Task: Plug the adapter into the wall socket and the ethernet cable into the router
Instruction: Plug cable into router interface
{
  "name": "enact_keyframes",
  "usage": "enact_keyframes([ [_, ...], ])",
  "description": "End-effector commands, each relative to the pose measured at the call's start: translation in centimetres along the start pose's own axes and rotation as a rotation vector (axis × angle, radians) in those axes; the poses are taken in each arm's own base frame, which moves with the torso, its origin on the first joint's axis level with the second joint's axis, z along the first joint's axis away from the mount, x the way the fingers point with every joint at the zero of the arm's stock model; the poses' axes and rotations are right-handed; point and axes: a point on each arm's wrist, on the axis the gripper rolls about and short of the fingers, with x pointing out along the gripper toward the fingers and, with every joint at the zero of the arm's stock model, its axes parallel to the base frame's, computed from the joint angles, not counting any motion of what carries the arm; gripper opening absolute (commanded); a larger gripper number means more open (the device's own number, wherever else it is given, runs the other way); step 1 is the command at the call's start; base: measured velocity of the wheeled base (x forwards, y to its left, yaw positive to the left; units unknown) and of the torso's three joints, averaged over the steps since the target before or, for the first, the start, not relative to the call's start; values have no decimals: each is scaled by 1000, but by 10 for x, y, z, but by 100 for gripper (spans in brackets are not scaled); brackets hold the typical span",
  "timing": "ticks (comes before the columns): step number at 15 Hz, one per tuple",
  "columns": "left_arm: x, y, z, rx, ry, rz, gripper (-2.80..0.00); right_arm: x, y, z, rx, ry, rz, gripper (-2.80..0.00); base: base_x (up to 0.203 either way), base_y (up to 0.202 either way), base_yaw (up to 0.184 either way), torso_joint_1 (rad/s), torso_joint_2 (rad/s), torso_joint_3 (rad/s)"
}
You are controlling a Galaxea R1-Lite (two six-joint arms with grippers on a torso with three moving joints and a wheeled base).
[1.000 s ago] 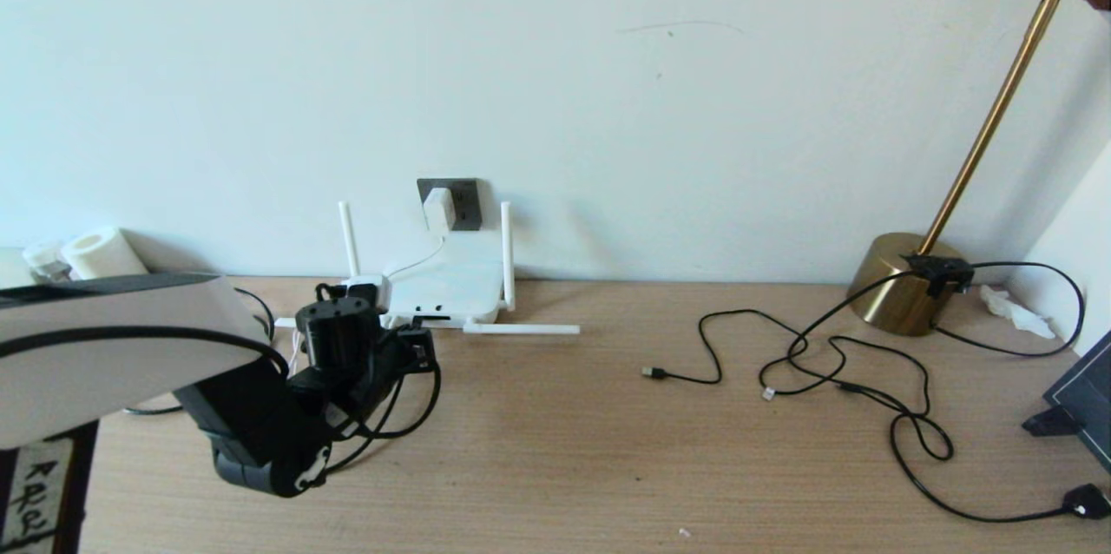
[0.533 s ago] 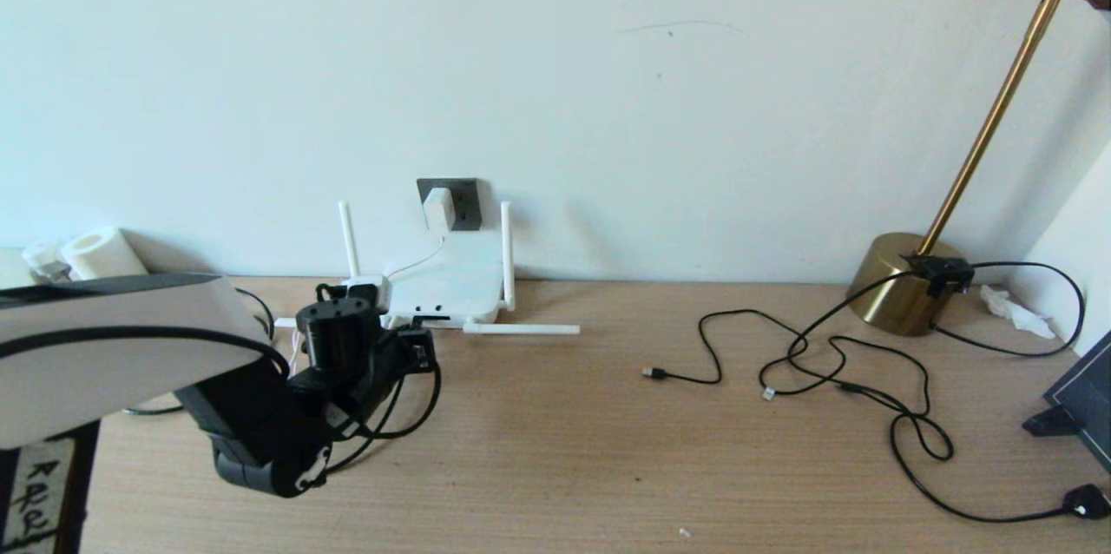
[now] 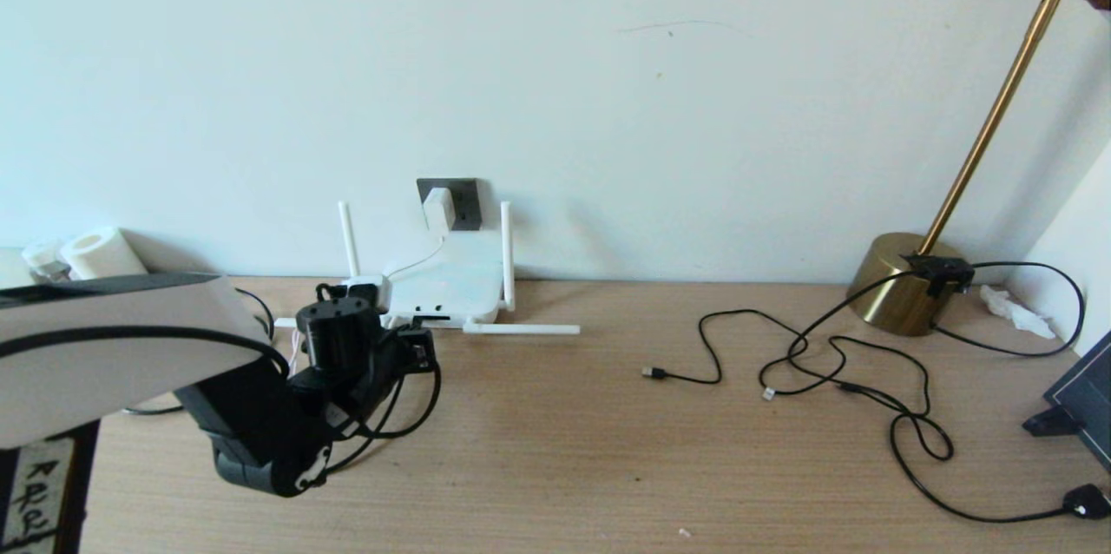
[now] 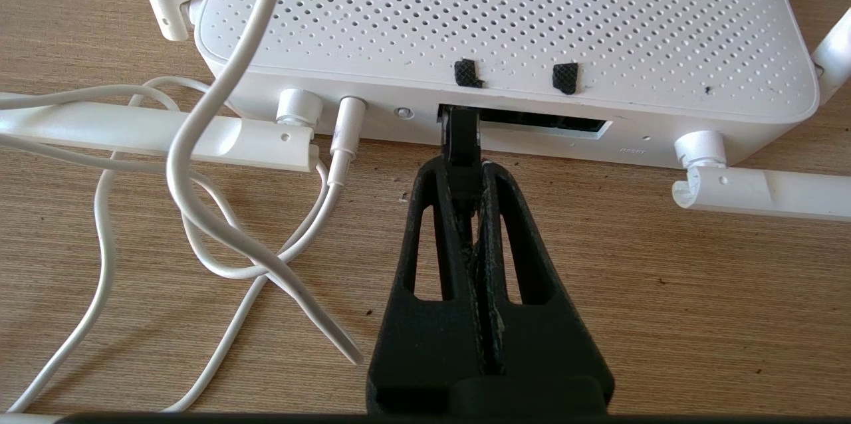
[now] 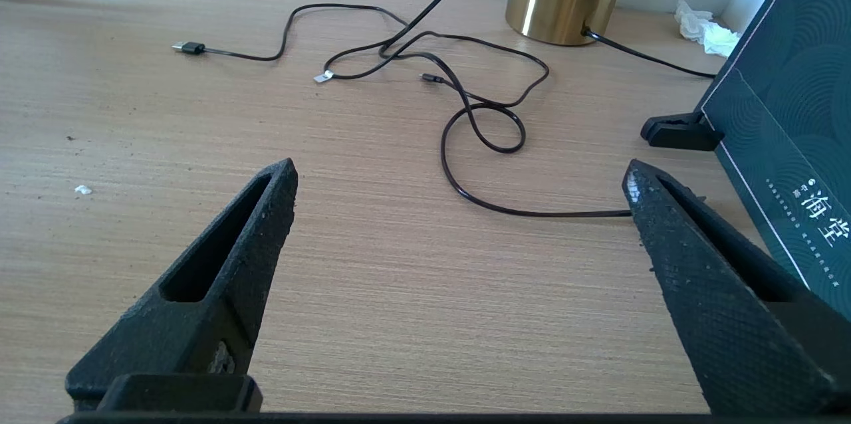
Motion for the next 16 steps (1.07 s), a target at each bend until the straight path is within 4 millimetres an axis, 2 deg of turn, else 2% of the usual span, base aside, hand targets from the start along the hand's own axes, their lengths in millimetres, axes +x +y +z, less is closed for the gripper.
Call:
enact_keyframes([
  [1, 0, 0, 1, -3, -7, 1, -280, 0, 0, 0, -1, 1, 0, 0, 0, 0, 0, 0, 0, 0],
  [16, 2, 1, 2, -2, -13, 4, -280, 0, 0, 0, -1, 1, 0, 0, 0, 0, 0, 0, 0, 0],
])
